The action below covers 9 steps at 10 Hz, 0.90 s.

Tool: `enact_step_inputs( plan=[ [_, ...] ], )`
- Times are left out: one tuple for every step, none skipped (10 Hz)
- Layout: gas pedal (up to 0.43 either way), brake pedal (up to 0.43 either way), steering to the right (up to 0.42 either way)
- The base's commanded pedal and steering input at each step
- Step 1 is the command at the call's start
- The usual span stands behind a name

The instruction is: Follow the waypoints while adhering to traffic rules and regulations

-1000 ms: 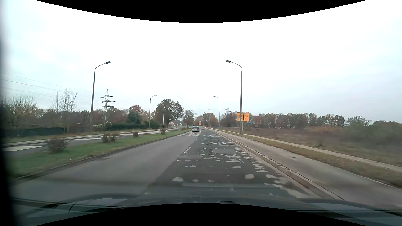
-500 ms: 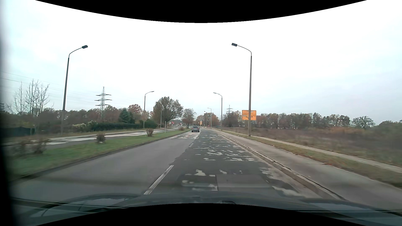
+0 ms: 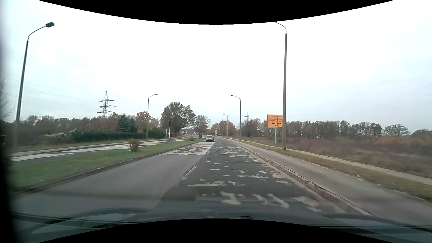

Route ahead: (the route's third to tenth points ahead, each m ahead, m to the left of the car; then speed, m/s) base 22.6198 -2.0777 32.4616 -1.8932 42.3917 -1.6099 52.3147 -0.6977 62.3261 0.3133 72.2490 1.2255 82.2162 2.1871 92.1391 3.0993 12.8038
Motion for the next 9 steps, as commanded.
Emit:
enact_step_inputs(
  plan=[
    [0.138, 0.000, -0.004],
    [0.138, 0.000, -0.004],
    [0.138, 0.000, -0.004],
    [0.138, 0.000, -0.004],
    [0.138, 0.000, -0.004],
    [0.138, 0.000, -0.003],
    [0.138, 0.000, -0.003],
    [0.138, 0.000, -0.004],
    [0.138, 0.000, -0.004]
  ],
)
